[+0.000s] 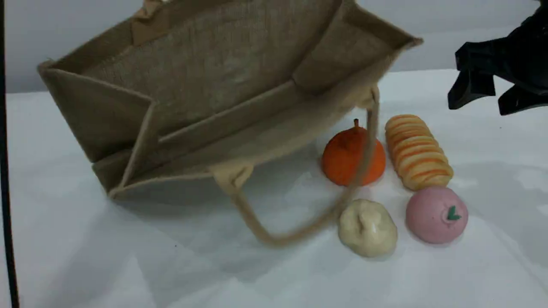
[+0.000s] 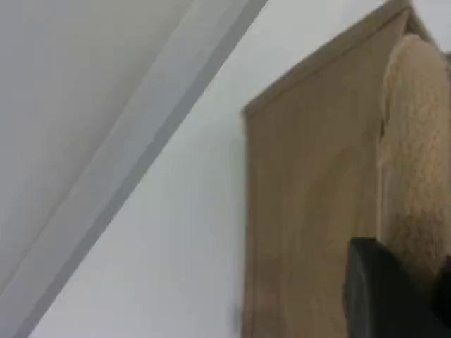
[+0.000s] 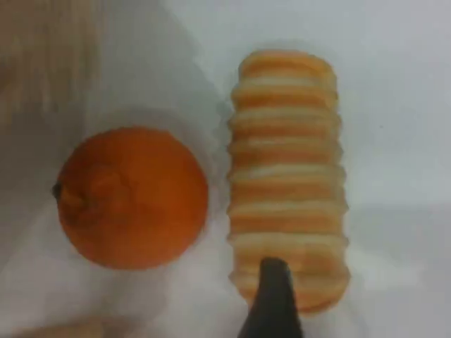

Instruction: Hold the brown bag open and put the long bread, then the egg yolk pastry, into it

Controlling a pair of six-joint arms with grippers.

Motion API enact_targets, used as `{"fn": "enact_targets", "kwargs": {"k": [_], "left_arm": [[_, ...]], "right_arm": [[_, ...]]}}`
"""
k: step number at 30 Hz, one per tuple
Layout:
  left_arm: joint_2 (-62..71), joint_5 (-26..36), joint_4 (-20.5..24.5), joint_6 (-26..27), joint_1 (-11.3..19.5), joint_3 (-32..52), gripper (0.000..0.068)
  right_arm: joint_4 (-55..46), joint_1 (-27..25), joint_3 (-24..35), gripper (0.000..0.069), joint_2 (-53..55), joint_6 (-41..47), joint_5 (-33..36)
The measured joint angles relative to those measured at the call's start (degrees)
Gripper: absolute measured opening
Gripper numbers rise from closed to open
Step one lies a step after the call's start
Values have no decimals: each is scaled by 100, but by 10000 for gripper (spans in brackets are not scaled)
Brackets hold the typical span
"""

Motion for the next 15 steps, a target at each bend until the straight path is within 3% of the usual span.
{"fn": "enact_targets", "kwargs": {"k": [15], "left_arm": [[5, -5, -13, -83, 0, 0, 90]], "right_arm": [[239, 349, -650, 510, 1017, -382, 116]]}}
